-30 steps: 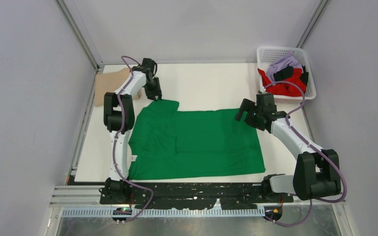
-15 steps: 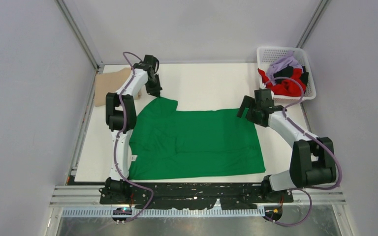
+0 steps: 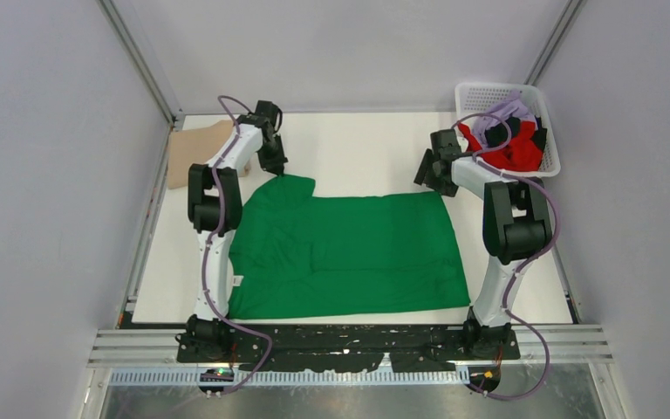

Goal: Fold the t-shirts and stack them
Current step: Grab the side of the flattened tshirt furthest away from the robot with both arms

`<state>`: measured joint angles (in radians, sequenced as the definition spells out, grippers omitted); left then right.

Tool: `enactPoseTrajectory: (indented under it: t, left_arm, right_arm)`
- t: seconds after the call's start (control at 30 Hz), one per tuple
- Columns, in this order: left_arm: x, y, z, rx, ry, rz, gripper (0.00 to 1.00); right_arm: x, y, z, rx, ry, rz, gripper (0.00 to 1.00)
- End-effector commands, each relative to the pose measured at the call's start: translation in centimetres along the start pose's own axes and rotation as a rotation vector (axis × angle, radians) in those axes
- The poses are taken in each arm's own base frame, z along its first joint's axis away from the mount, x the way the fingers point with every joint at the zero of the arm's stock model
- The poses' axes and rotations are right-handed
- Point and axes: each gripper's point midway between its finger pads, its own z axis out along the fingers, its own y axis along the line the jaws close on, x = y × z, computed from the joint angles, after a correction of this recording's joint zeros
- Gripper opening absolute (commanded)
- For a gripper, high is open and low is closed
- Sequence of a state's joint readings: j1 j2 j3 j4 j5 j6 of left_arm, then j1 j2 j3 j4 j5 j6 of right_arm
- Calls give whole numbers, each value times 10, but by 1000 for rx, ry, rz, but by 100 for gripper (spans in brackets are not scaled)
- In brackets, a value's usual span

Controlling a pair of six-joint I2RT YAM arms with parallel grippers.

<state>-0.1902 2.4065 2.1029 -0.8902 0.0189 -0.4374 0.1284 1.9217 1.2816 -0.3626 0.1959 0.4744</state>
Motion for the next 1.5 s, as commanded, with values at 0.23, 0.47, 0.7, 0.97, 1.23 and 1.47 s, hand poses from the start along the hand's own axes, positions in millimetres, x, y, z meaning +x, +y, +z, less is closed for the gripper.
enactPoseTrajectory:
  t: [0.23,0.47,0.7,0.97,1.23,1.47]
  left_arm:
    - [-12,1,-22,13,-65,-33,0]
    - [-13,2,-31,20,-85,-39,0]
    - [-22,-2,-33,32,-108,-40,0]
    - [-56,-9,-36,73,-152,-45,0]
    - [-42,-18,-52,133,-157,31,0]
    - [-5,-25,-79,170,-176,110,0]
  right_arm:
    - [8,-22,-2,86,-1,16,48]
    - [16,-28,-10,90,-9,45,30]
    - [-9,-17,-10,62,-79,50,5]
    - [-54,4,-3,37,-158,6,5]
    - [-66,19,-25,-55,-202,-26,5]
    - [-33,18,-55,-127,-182,-97,5]
